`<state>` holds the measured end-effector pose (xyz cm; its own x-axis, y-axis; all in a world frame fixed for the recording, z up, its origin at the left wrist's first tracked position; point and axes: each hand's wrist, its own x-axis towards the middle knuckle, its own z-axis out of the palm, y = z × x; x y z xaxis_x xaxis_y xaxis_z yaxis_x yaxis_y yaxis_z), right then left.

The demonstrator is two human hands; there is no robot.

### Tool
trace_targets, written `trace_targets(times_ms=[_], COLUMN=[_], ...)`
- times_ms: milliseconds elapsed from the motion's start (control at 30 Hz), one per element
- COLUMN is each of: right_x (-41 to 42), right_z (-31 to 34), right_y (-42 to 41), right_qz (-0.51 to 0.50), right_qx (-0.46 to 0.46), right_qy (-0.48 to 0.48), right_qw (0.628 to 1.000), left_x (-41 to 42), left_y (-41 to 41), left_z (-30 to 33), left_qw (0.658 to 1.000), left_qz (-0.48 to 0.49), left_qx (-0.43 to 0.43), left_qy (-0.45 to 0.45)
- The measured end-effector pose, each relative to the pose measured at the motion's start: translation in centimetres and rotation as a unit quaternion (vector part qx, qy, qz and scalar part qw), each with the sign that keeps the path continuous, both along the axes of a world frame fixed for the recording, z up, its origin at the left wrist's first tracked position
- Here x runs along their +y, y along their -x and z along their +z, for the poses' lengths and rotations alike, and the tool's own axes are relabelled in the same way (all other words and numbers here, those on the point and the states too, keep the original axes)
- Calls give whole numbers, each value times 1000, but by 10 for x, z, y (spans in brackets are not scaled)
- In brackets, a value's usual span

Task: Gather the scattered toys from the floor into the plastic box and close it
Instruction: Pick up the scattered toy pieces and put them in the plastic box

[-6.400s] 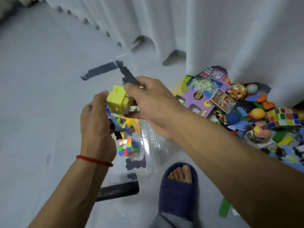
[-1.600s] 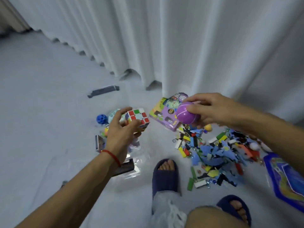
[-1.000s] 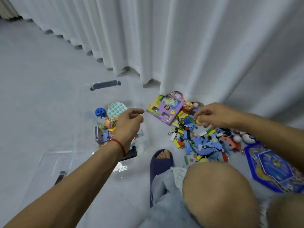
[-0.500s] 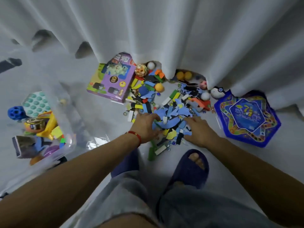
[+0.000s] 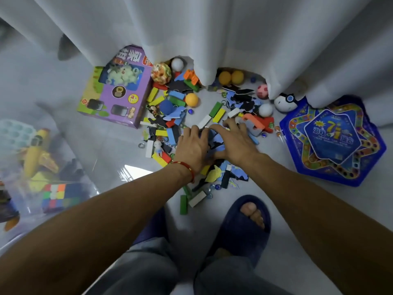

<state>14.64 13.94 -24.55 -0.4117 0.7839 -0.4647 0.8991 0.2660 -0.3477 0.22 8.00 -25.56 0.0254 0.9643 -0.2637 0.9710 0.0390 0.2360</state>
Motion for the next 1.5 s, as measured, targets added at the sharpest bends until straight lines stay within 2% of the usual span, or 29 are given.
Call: trace_targets(times_ms=[167,333,667,800,867,967,1067,1133,1200,1300,1433,1500], right_x=[4,5,14,13,12,5,-16,-37,-62,-103,-145,-157], right_z=[5,26,110,169,202,252,295,315,331,344,345,343], right_y=[0,-5,-1,12,22,51,97,134,175,242,308,325], right_qz=[-64,-79,-6,8,16,37,42,53,65,83,121,127], right_qx=[100,165,130,162,171,190,225,239,247,250,219,212], right_qy=[27,32,3,-28,-41,-23,49,99,160,184,188,232], right_qw=[993,983,991,986,984,981,972,964,954,947,950,941], left_x=[13,27,20,7,-5,-35,-72,-101,-135,-191,-260,-281], left_y=[6,14,29,43,56,84,123,151,180,229,284,303], left_z=[4,23,92,135,162,211,250,269,282,285,278,275], left_qw=[998,981,951,918,879,767,652,607,591,607,636,644], left_qz=[34,72,103,144,176,241,268,273,289,345,486,545], left_qx=[-49,-177,-292,-370,-442,-594,-709,-746,-753,-712,-588,-526], left_qy=[24,38,4,-18,-22,1,22,10,-20,-70,-120,-111])
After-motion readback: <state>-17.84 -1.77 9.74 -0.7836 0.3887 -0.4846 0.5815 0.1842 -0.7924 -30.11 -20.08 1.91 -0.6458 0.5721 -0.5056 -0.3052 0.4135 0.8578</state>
